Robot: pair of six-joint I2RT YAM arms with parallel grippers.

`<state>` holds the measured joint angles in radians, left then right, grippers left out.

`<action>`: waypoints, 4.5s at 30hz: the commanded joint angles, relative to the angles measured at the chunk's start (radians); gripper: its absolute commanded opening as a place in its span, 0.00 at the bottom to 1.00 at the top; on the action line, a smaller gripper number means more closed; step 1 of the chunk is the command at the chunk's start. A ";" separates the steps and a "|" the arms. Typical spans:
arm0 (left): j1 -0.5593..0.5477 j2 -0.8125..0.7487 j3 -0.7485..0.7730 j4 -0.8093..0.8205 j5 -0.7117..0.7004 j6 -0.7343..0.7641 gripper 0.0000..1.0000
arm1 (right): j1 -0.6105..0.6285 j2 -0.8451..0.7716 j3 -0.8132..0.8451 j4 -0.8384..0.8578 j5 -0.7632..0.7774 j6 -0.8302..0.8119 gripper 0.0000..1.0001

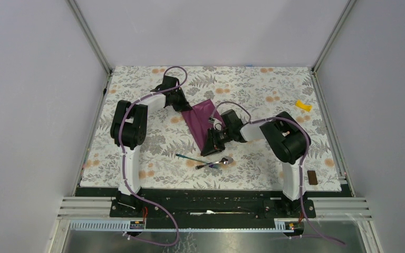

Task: Fold the napkin into a case and place the utensils inside
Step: Fold the lower triangle-folded napkin at the center of the board, then pick up the 2/3-rectangle-folded napkin from the center of the board.

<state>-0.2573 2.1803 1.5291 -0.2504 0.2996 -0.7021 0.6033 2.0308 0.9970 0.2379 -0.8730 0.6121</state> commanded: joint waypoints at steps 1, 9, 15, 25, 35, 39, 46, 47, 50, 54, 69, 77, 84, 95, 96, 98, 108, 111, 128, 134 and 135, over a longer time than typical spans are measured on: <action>0.012 0.025 0.013 -0.003 -0.013 0.043 0.05 | 0.010 -0.133 -0.010 -0.060 0.020 -0.029 0.28; 0.012 -0.033 0.106 -0.085 0.108 0.082 0.37 | -0.134 -0.360 0.038 -0.333 0.329 -0.140 0.60; 0.002 -0.055 0.235 -0.231 0.161 0.160 0.60 | -0.302 -0.264 0.112 -0.356 0.365 -0.119 0.69; -0.006 -0.328 -0.134 -0.220 0.136 0.203 0.65 | -0.345 -0.121 0.109 -0.274 0.257 -0.139 0.67; -0.008 -0.384 -0.292 -0.121 0.109 0.169 0.56 | -0.319 -0.083 0.037 -0.142 0.241 -0.070 0.37; -0.009 -0.368 -0.311 -0.110 0.079 0.158 0.53 | -0.255 -0.115 -0.044 -0.046 0.314 0.055 0.14; -0.109 -0.468 -0.340 -0.145 -0.076 0.185 0.67 | -0.080 -0.214 -0.124 0.083 0.392 0.224 0.27; -0.144 -0.485 -0.351 -0.153 -0.097 0.181 0.68 | -0.084 -0.245 -0.133 0.064 0.418 0.220 0.37; -0.276 -0.535 -0.379 -0.179 -0.201 0.145 0.70 | -0.171 -0.355 -0.167 -0.024 0.447 0.155 0.59; -0.446 -0.524 -0.335 -0.258 -0.415 0.082 0.77 | -0.336 -0.460 -0.222 -0.144 0.442 0.103 0.75; -0.609 -0.155 -0.003 -0.523 -0.555 0.101 0.58 | -0.450 -0.564 -0.290 -0.220 0.364 -0.010 0.81; -0.612 -0.096 0.008 -0.541 -0.528 0.108 0.48 | -0.450 -0.557 -0.283 -0.206 0.318 -0.014 0.80; -0.610 -0.084 -0.017 -0.540 -0.544 0.115 0.27 | -0.445 -0.505 -0.283 -0.153 0.265 0.003 0.81; -0.608 -0.192 -0.025 -0.515 -0.543 0.164 0.00 | -0.343 -0.313 -0.206 0.063 0.196 0.139 0.96; -0.607 -0.204 -0.028 -0.511 -0.538 0.167 0.00 | -0.332 -0.285 -0.194 0.094 0.194 0.177 0.96; -0.604 -0.231 -0.035 -0.507 -0.534 0.167 0.00 | -0.314 -0.239 -0.170 0.152 0.200 0.248 0.96; -0.595 -0.287 -0.049 -0.503 -0.512 0.174 0.00 | -0.254 -0.046 -0.056 0.327 0.269 0.465 0.92; -0.595 -0.288 -0.049 -0.498 -0.506 0.177 0.00 | -0.244 -0.001 -0.026 0.349 0.283 0.483 0.88; -0.589 -0.287 -0.057 -0.482 -0.467 0.188 0.00 | -0.240 0.133 0.063 0.467 0.275 0.508 0.47; -0.582 -0.280 -0.076 -0.426 -0.403 0.186 0.00 | -0.245 0.114 0.081 0.472 0.278 0.445 0.13; -0.580 -0.277 -0.079 -0.415 -0.390 0.182 0.00 | -0.248 0.108 0.087 0.455 0.281 0.433 0.05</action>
<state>-0.8463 1.9305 1.4639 -0.7334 -0.1520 -0.5236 0.3538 2.1593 1.0431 0.6758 -0.6109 1.1069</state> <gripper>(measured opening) 0.036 0.158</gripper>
